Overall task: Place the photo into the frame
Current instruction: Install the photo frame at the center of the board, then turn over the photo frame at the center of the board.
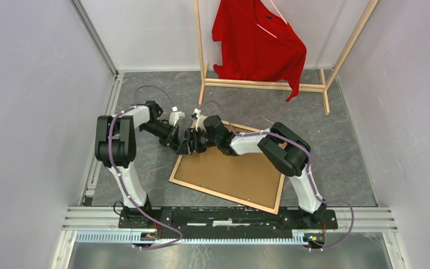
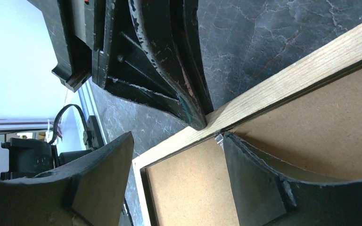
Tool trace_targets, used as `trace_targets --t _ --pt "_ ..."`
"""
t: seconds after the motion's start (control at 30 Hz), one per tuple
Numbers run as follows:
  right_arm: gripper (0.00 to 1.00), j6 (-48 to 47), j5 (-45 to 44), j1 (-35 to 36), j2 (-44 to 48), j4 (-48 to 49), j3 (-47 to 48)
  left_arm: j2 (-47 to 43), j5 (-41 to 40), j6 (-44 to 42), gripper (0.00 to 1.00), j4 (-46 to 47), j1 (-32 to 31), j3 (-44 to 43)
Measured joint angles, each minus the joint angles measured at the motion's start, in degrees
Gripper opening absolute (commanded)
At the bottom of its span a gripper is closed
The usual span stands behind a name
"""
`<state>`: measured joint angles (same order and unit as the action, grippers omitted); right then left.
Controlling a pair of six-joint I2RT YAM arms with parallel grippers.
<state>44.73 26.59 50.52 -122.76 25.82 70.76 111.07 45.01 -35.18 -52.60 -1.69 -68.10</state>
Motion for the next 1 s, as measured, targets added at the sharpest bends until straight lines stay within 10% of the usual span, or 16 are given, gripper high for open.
trace_targets --t 0.3,0.5,0.8,1.0 --pt "0.78 -0.3 0.2 -0.4 0.0 -0.6 0.2 0.0 0.0 0.0 0.16 0.0 0.0 0.0" --pt "0.79 -6.6 -1.6 -2.1 3.1 -6.7 0.5 0.0 -0.2 0.0 0.36 0.3 0.0 0.0" --pt "0.75 -26.2 -13.6 0.8 34.3 -17.5 -18.9 -0.8 -1.4 -0.6 0.66 -1.1 -0.3 -1.5" --pt "0.72 -32.8 -21.9 12.7 45.5 -26.2 -31.7 -4.6 -0.9 -2.7 0.68 -4.2 0.0 -4.9"
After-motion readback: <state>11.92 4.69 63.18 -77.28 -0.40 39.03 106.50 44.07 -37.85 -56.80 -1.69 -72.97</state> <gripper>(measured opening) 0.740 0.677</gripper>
